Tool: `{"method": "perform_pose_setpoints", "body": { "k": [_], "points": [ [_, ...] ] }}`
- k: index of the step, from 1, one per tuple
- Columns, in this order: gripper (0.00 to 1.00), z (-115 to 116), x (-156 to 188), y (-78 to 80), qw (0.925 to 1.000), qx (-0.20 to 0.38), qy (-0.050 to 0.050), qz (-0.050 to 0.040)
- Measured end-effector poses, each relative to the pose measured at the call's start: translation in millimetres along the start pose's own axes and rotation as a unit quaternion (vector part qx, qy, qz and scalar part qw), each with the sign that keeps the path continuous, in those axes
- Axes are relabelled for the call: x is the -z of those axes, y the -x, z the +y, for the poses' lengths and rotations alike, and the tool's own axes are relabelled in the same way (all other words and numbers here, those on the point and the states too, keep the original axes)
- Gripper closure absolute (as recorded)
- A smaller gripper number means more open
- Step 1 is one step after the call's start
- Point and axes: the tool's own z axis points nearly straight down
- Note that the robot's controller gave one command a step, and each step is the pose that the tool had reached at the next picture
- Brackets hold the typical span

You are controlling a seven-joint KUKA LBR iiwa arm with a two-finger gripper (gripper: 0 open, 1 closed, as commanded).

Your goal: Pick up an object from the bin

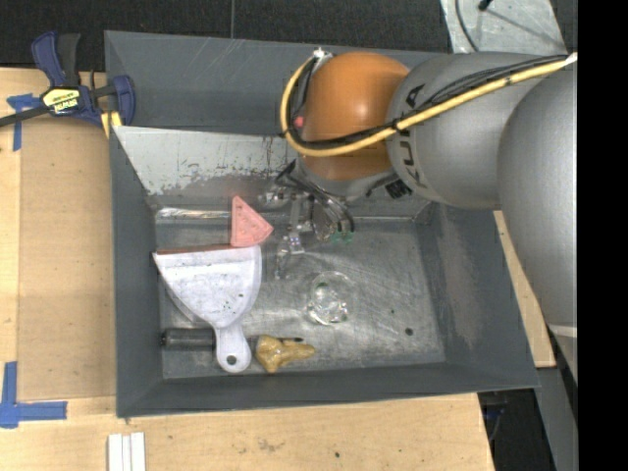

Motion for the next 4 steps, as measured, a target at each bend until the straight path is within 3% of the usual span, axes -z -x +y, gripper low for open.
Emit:
{"method": "perform_pose_setpoints", "body": {
  "k": [1,2,3,4],
  "points": [
    [0.00,28,-26,3.4,0.9949,0.101,0.003,0.0006],
    [0.00,28,-46,13.2,0.9998,0.022,0.002,-0.0004],
    [0.00,27,-47,11.0,0.9989,0.046,0.002,0.0028],
    [0.00,28,-47,10.7,0.9999,0.017,0.002,0.0018]
  ]
}}
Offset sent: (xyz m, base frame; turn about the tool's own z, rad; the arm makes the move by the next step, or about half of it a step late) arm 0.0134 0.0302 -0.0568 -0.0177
